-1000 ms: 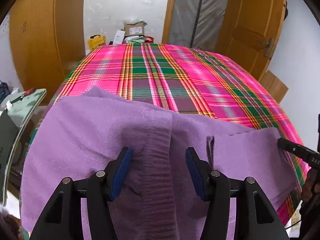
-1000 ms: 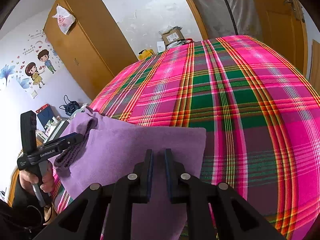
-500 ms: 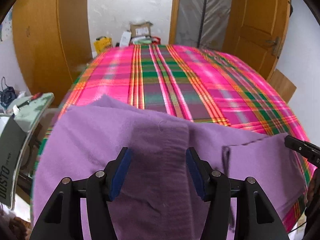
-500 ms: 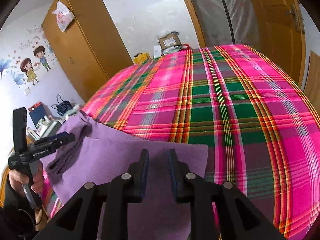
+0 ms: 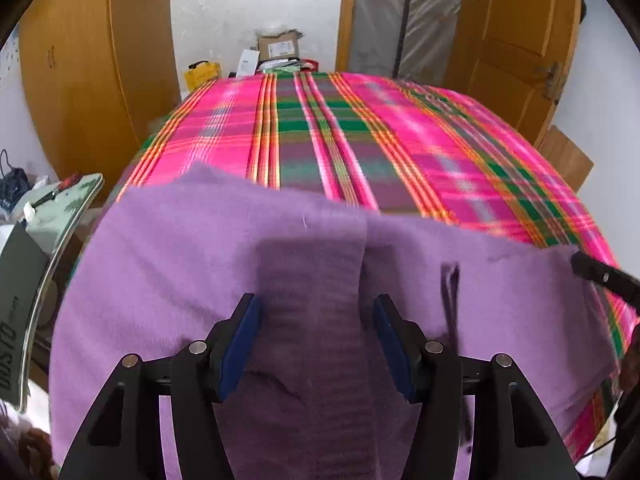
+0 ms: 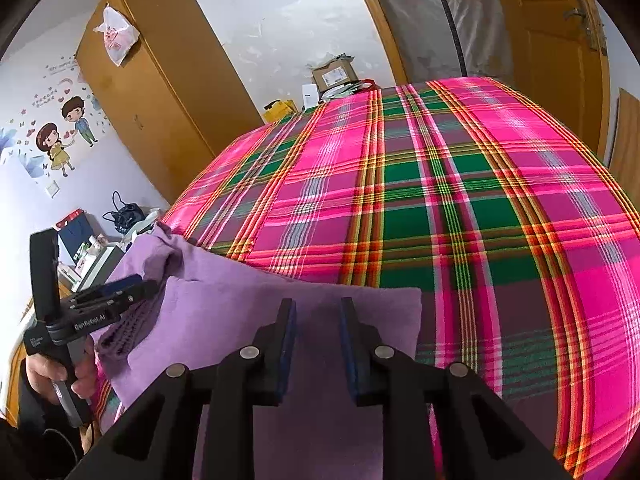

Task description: Fold clothes

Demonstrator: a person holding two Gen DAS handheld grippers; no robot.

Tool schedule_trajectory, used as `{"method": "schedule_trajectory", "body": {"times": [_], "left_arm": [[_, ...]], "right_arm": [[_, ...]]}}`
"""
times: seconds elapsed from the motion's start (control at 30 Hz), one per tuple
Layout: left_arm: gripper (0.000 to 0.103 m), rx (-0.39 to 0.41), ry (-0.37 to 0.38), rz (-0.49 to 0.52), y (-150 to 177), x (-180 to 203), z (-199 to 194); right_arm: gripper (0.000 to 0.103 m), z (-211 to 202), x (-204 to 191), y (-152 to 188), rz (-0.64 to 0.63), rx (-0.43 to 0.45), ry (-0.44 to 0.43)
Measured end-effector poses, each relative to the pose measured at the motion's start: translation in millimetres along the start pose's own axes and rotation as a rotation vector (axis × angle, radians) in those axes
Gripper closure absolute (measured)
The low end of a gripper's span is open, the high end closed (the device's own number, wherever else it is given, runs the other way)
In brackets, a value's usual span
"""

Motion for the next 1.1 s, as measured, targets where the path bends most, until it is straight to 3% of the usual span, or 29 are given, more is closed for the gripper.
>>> {"method": "schedule_trajectory", "body": {"times": [0.07, 0.17, 0.2, 0.3, 0.43, 0.63, 0.83, 1.0, 1.1], "left_arm": [[0.042, 0.022, 0.013, 0.023, 4, 3, -11], [0.042, 0.101, 0.127, -0.034, 6, -4, -43], [0.041, 0.121, 0.125, -0.044, 6, -8, -50], [0.041, 0.153, 0.027, -0.074, 8, -33, -61], [0.041, 0.128, -0.111, -0.173, 11, -78, -58], [0.041, 0.119, -0.229, -0.233, 2, -115, -50], [0.041, 0.085, -0.236, -0.223, 6, -114, -30], [0.04, 0.078, -0.224, -0.189, 14, -107, -28], [0.04, 0.101, -0.147, -0.207, 15, -98, -44]], "right_arm": [[0.081, -2, 0, 0, 0.004, 0.003, -0.003], [0.081, -6, 0, 0, 0.009, 0.008, -0.008], [0.081, -6, 0, 0, 0.009, 0.01, -0.009], [0.081, -7, 0, 1, 0.01, 0.012, -0.013], [0.081, -5, 0, 1, 0.016, 0.013, -0.024], [0.081, -6, -4, 0, 0.022, 0.018, -0.048], [0.078, -11, -24, -8, 0.056, 0.041, -0.138], [0.074, 8, -64, -3, 0.003, -0.014, -0.258], [0.074, 21, -81, 0, -0.036, -0.043, -0.287]]}}
Point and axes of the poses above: each gripper's, at about its wrist camera, not at the fingertips, and z roughly the way its jaws point, x to its right, y to its underside, the point moved 1 cm from there along z, roughly the way its jaws point, and after that the axes turned 15 degrees about x, right-handed, at the moved point
